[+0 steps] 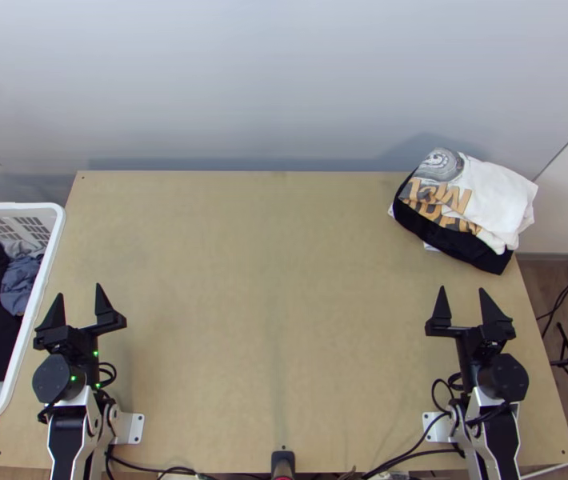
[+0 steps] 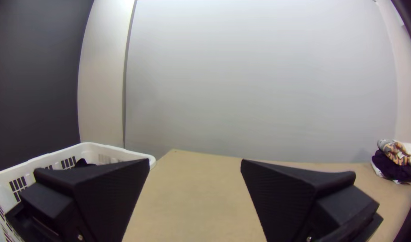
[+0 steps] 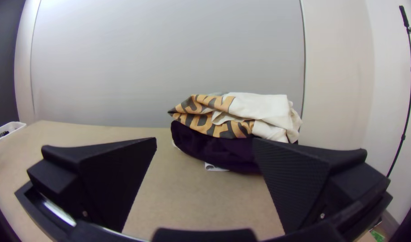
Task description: Fold the t-shirt
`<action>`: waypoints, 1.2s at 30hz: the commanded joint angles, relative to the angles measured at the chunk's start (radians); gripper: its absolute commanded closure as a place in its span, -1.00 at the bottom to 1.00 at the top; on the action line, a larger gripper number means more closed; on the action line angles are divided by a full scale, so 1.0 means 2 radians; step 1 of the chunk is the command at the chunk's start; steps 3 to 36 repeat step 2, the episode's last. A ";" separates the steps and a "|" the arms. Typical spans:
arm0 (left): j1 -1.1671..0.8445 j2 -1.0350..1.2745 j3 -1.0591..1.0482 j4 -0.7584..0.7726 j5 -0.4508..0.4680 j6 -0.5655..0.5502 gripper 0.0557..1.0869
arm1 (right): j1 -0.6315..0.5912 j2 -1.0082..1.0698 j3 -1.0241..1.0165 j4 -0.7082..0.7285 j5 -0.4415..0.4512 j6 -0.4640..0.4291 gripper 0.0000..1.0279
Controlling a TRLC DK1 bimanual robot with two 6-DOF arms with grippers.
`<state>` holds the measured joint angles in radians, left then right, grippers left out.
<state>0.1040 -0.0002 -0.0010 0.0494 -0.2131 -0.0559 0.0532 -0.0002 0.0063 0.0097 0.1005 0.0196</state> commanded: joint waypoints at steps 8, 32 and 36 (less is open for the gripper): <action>0.000 0.000 0.000 -0.001 0.000 0.000 -0.92 | 0.000 0.000 0.000 -0.001 0.001 0.000 -0.93; 0.000 0.000 0.000 -0.001 0.000 0.000 -0.92 | 0.000 0.000 0.000 -0.001 0.001 0.000 -0.93; 0.000 0.000 0.000 -0.001 0.000 0.000 -0.92 | 0.000 0.000 0.000 -0.001 0.001 0.000 -0.93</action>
